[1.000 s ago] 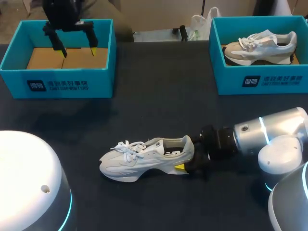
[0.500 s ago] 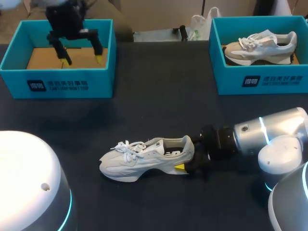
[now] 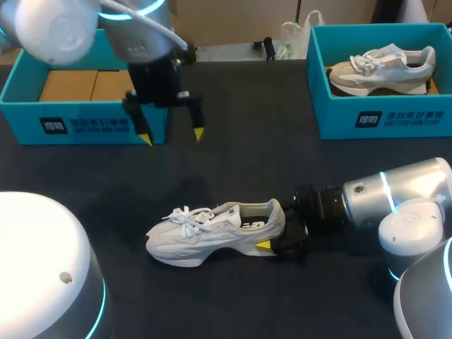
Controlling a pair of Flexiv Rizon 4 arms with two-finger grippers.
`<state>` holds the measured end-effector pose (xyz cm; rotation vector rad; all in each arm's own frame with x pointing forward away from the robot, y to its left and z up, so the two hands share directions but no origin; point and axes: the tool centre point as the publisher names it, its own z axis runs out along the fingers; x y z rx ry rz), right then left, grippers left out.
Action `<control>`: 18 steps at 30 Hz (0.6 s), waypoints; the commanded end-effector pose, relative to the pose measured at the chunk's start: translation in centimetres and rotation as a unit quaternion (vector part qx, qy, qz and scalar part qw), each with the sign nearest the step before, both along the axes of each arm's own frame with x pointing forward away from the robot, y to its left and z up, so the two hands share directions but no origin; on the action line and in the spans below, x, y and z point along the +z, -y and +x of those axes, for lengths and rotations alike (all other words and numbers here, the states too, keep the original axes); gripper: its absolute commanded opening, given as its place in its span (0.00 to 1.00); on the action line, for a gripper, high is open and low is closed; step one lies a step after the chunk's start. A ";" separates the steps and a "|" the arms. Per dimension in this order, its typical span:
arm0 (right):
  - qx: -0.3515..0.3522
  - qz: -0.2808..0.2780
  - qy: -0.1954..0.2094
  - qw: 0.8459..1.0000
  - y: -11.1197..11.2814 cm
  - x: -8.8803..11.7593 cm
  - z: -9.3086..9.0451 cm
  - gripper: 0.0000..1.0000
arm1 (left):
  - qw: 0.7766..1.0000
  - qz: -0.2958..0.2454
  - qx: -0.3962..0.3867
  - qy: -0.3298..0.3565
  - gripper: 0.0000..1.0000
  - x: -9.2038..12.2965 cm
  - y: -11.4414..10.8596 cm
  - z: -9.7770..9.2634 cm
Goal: Take the shoe out of the shoebox, open the shoe tongue, remove and reinsert the insole, then place the shoe into the shoebox
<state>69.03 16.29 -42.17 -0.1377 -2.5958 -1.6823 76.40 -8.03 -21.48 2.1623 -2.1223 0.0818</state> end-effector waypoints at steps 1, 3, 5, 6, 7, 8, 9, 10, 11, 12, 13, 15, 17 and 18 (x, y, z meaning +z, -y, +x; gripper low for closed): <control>0.000 -0.003 -0.001 1.000 -0.3 0.1 0.0 0.00 | 1.000 0.001 -0.001 -0.004 1.00 -0.2 0.3 0.4; 0.000 -0.003 -0.001 1.000 -0.3 0.1 0.0 0.00 | 1.000 0.001 -0.001 -0.004 1.00 -0.2 0.3 0.4; 0.000 -0.003 -0.001 1.000 -0.3 0.1 0.0 0.00 | 1.000 0.001 -0.001 -0.004 1.00 -0.2 0.3 0.4; 0.000 -0.003 -0.001 1.000 -0.3 0.1 0.0 0.00 | 1.000 0.001 -0.001 -0.004 1.00 -0.2 0.3 0.4; 0.000 -0.003 -0.001 1.000 -0.3 0.1 0.0 0.00 | 1.000 0.001 -0.001 -0.004 1.00 -0.2 0.3 0.4; 0.000 -0.003 -0.001 1.000 -0.3 0.1 0.0 0.00 | 1.000 0.008 -0.003 -0.022 1.00 -0.5 0.5 0.1; 0.000 -0.003 -0.001 1.000 -0.3 0.1 0.0 0.00 | 1.000 0.012 -0.004 -0.014 1.00 -0.9 1.0 -0.4; 0.000 -0.003 -0.001 1.000 -0.3 0.1 0.0 0.00 | 1.000 0.016 -0.001 -0.016 1.00 -1.2 1.5 -0.8; 0.000 -0.003 -0.001 1.000 -0.3 0.1 0.0 0.00 | 1.000 0.021 -0.004 -0.016 1.00 -1.7 2.3 -1.6; 0.000 -0.003 -0.001 1.000 -0.3 0.1 0.0 0.00 | 1.000 0.021 -0.005 -0.016 1.00 -1.9 2.7 -1.9; 0.000 -0.003 -0.001 1.000 -0.3 0.1 0.0 0.00 | 0.999 0.019 -0.012 -0.023 1.00 -2.1 3.2 -2.4; 0.000 -0.003 -0.001 1.000 -0.3 0.1 0.0 0.00 | 1.000 0.020 -0.013 -0.020 1.00 -2.7 4.4 -3.4; 0.000 -0.003 -0.001 1.000 -0.3 0.1 0.0 0.00 | 0.999 0.020 -0.021 -0.018 1.00 -3.0 5.1 -4.2; 0.000 -0.003 -0.001 1.000 -0.3 0.1 0.0 0.00 | 0.999 0.020 -0.022 -0.017 1.00 -3.2 5.7 -4.6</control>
